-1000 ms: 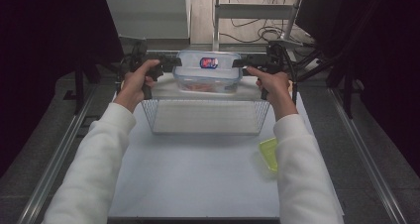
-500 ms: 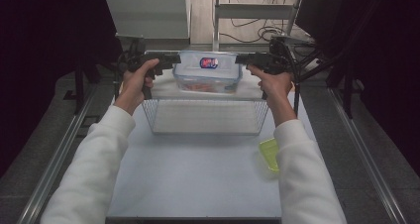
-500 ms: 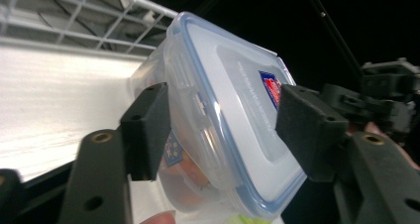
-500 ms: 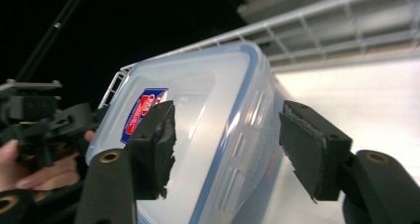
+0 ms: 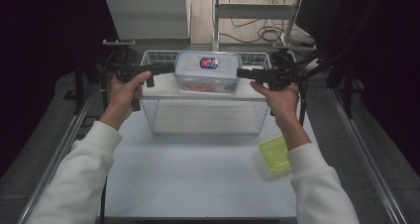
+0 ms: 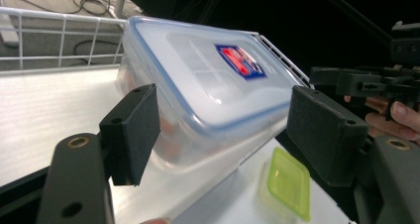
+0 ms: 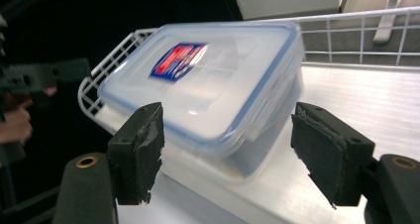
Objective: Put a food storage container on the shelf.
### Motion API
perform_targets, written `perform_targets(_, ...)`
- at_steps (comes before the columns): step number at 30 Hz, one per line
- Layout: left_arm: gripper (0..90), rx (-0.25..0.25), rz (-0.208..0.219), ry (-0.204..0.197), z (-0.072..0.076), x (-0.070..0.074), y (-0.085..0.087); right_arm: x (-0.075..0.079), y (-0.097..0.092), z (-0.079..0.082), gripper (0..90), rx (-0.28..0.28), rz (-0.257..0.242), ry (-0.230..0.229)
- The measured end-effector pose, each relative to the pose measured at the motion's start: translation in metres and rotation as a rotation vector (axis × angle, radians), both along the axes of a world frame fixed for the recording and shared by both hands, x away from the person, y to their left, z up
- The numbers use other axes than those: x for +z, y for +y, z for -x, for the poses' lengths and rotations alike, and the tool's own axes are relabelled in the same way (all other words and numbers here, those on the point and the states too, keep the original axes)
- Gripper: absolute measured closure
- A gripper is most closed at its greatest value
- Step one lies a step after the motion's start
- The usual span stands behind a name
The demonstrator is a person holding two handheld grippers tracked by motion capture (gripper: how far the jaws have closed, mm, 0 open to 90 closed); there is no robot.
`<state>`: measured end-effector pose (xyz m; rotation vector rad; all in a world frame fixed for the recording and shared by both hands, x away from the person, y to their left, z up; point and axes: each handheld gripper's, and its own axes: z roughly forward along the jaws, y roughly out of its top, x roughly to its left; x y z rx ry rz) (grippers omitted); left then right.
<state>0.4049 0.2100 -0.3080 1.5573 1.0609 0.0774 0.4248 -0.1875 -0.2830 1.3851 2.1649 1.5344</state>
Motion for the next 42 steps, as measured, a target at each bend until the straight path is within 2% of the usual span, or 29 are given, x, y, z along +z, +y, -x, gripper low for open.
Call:
perform_targets(4, 28.6, -0.007, -0.008, -0.019, 0.013, -0.003, 0.004, 0.0, 0.005, 0.018, 28.3, 0.038, 0.041, -0.053)
perform_targets(5, 28.5, -0.01, -0.025, -0.037, 0.024, -0.005, 0.005, -0.002, 0.01, 0.03, 28.2, 0.059, 0.081, -0.098)
perform_targets(6, 28.5, -0.01, -0.025, -0.037, 0.024, -0.005, 0.005, -0.002, 0.01, 0.03, 28.2, 0.059, 0.081, -0.098)
perform_targets(7, 28.4, -0.024, -0.029, -0.049, 0.035, -0.008, 0.006, -0.004, 0.014, 0.042, 28.0, 0.08, 0.117, -0.14)
perform_targets(10, 28.3, -0.035, -0.029, -0.058, 0.047, -0.013, 0.007, -0.007, 0.016, 0.055, 27.9, 0.107, 0.135, -0.171)
perform_targets(11, 28.0, -0.039, -0.042, -0.074, 0.058, -0.017, 0.007, -0.012, 0.017, 0.067, 28.0, 0.124, 0.145, -0.193)
perform_targets(12, 27.9, -0.039, -0.042, -0.074, 0.058, -0.017, 0.007, -0.014, 0.018, 0.071, 27.9, 0.13, 0.152, -0.204)
perform_targets(13, 27.6, -0.05, -0.065, -0.093, 0.071, -0.021, 0.007, -0.017, 0.018, 0.077, 28.0, 0.136, 0.166, -0.217)
perform_targets(14, 27.5, -0.05, -0.065, -0.093, 0.071, -0.021, 0.007, -0.017, 0.018, 0.077, 28.0, 0.136, 0.166, -0.217)
perform_targets(16, 27.4, -0.059, -0.087, -0.105, 0.084, -0.028, 0.006, -0.024, 0.016, 0.087, 28.0, 0.144, 0.177, -0.238)
perform_targets(18, 27.1, -0.069, -0.107, -0.112, 0.097, -0.037, 0.003, -0.032, 0.013, 0.096, 27.8, 0.158, 0.169, -0.235)
perform_targets(19, 26.9, -0.075, -0.116, -0.111, 0.105, -0.043, 0.001, -0.043, 0.009, 0.106, 28.0, 0.167, 0.17, -0.236)
perform_targets(20, 26.9, -0.082, -0.118, -0.11, 0.11, -0.047, 0.0, -0.043, 0.009, 0.106, 28.0, 0.167, 0.17, -0.236)
perform_targets(21, 26.6, -0.108, -0.122, -0.103, 0.125, -0.061, -0.004, -0.053, 0.007, 0.114, 28.2, 0.181, 0.181, -0.233)
perform_targets(22, 26.6, -0.108, -0.122, -0.103, 0.125, -0.061, -0.004, -0.053, 0.007, 0.114, 28.2, 0.181, 0.181, -0.233)
perform_targets(23, 26.6, -0.118, -0.123, -0.097, 0.13, -0.066, -0.005, -0.061, 0.006, 0.121, 28.2, 0.184, 0.192, -0.234)
perform_targets(24, 26.0, -0.133, -0.13, -0.079, 0.141, -0.079, -0.007, -0.073, 0.003, 0.13, 28.2, 0.202, 0.198, -0.231)
perform_targets(26, 25.7, -0.138, -0.13, -0.066, 0.146, -0.086, -0.008, -0.077, 0.003, 0.134, 28.2, 0.207, 0.199, -0.226)
perform_targets(27, 25.6, -0.142, -0.148, -0.042, 0.154, -0.098, -0.01, -0.089, 0.0, 0.144, 28.2, 0.22, 0.216, -0.233)
perform_targets(29, 25.6, -0.143, -0.168, -0.038, 0.158, -0.104, -0.011, -0.095, -0.001, 0.148, 28.2, 0.226, 0.219, -0.231)
perform_targets(30, 25.6, -0.136, -0.219, -0.033, 0.164, -0.114, -0.014, -0.109, -0.002, 0.155, 28.2, 0.24, 0.228, -0.207)
perform_targets(31, 25.6, -0.134, -0.236, -0.029, 0.167, -0.119, -0.014, -0.118, -0.003, 0.159, 28.2, 0.244, 0.237, -0.19)
perform_targets(34, 25.6, -0.125, -0.263, -0.023, 0.172, -0.127, -0.016, -0.13, -0.005, 0.164, 28.2, 0.248, 0.239, -0.174)
perform_targets(35, 25.5, -0.118, -0.291, -0.008, 0.176, -0.138, -0.017, -0.143, -0.008, 0.169, 28.2, 0.25, 0.24, -0.151)
perform_targets(36, 25.5, -0.118, -0.291, -0.008, 0.176, -0.138, -0.017, -0.143, -0.008, 0.169, 28.2, 0.25, 0.24, -0.151)
perform_targets(37, 25.6, -0.112, -0.322, 0.01, 0.18, -0.15, -0.018, -0.156, -0.009, 0.172, 28.0, 0.258, 0.254, -0.12)
perform_targets(38, 25.6, -0.112, -0.322, 0.01, 0.18, -0.15, -0.018, -0.156, -0.009, 0.172, 28.0, 0.258, 0.254, -0.12)
perform_targets(39, 25.5, -0.112, -0.351, 0.04, 0.182, -0.161, -0.02, -0.165, -0.01, 0.174, 27.9, 0.262, 0.285, -0.095)
perform_targets(42, 25.5, -0.11, -0.373, 0.054, 0.183, -0.167, -0.02, -0.169, -0.01, 0.175, 27.9, 0.261, 0.29, -0.086)
